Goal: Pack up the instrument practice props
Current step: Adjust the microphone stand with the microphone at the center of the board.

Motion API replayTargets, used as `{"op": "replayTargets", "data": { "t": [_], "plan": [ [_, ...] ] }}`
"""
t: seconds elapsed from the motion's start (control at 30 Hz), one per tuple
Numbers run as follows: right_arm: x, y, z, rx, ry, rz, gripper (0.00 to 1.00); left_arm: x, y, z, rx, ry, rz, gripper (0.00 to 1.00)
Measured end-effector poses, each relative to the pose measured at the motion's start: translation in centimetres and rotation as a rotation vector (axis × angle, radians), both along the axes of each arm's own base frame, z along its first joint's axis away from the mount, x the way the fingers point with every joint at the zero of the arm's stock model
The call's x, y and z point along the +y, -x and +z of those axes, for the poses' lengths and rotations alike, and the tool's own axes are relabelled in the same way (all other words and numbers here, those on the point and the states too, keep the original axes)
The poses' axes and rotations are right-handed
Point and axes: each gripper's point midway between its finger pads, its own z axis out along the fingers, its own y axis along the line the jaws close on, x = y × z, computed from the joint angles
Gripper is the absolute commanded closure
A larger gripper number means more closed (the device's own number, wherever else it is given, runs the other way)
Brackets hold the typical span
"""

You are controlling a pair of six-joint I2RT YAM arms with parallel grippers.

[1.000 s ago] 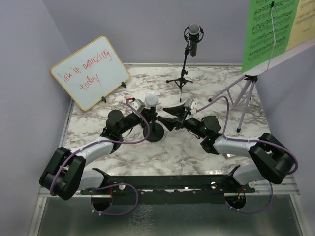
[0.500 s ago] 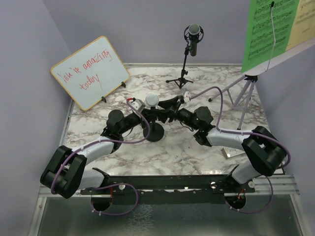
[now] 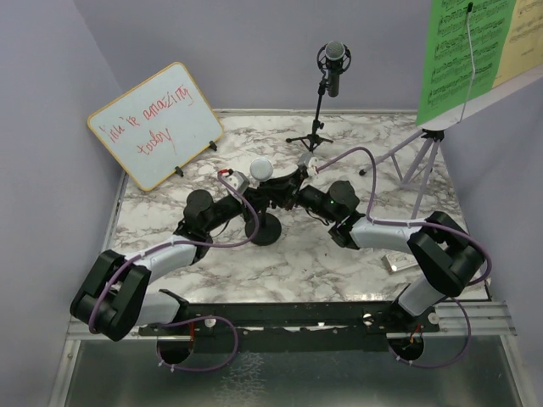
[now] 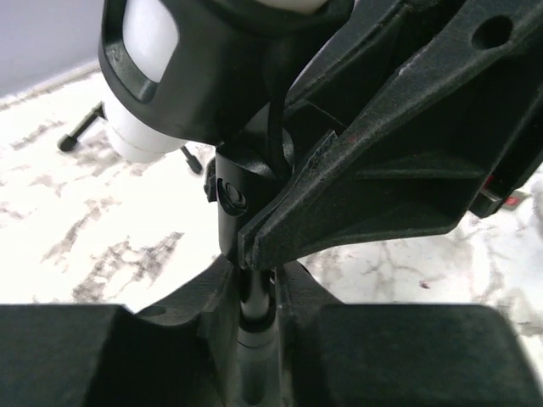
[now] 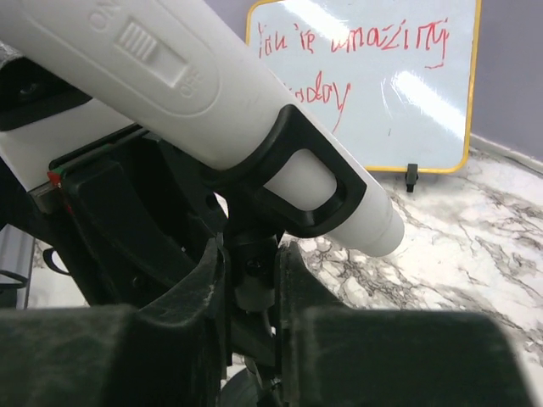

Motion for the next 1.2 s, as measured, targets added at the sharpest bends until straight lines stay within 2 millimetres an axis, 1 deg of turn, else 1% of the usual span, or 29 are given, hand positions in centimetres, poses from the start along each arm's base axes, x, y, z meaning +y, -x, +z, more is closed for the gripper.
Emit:
{"op": "replayTargets", "data": {
  "t": [0.1, 0.17, 0.27, 0.37, 0.47, 0.63, 0.73, 0.83, 1.0, 1.13, 1.2],
  "plan": [
    [0.0, 0.0, -0.3, -0.011, 0.017, -0.002, 1.00, 0.2, 0.4, -0.3, 0.010, -0.003, -0.001, 0.56],
    [0.0, 0.1, -0.8, -0.015, 0.034, -0.001, 1.00, 0.4, 0.9, -0.7, 0.019, -0.009, -0.005, 0.49],
    [-0.1, 0.3, -2.1, -0.019, 0.064, -0.003, 1.00, 0.6, 1.4, -0.8, 0.023, -0.010, -0.007, 0.44],
    [-0.4, 0.3, -3.7, -0.018, 0.100, -0.007, 1.00, 0.8, 1.8, -1.0, 0.027, -0.014, -0.007, 0.40],
    [-0.6, 0.1, -4.9, -0.023, 0.131, -0.020, 0.99, 1.0, 2.1, -1.1, 0.030, -0.015, -0.006, 0.36],
    [-1.9, -0.7, -5.2, -0.058, 0.125, -0.105, 1.00, 1.4, 2.2, 0.6, -0.012, 0.015, 0.018, 0.31],
    [-3.1, -1.4, -5.3, -0.075, 0.117, -0.189, 1.00, 1.9, 1.7, 1.6, -0.019, 0.043, 0.067, 0.29],
    [-4.5, -2.2, -5.4, -0.076, 0.104, -0.283, 0.99, 2.5, 1.2, 2.2, -0.008, 0.071, 0.115, 0.22],
    [-6.1, -3.2, -5.4, -0.084, 0.099, -0.384, 0.99, 3.5, 0.3, 3.1, 0.048, 0.152, 0.214, 0.19],
    [-6.6, -3.6, -5.4, -0.090, 0.106, -0.419, 0.99, 4.7, -0.4, 4.1, 0.127, 0.245, 0.312, 0.19],
    [-6.7, -3.7, -5.4, -0.094, 0.109, -0.427, 1.00, 5.1, -0.9, 5.0, 0.173, 0.281, 0.355, 0.19]
  ]
}}
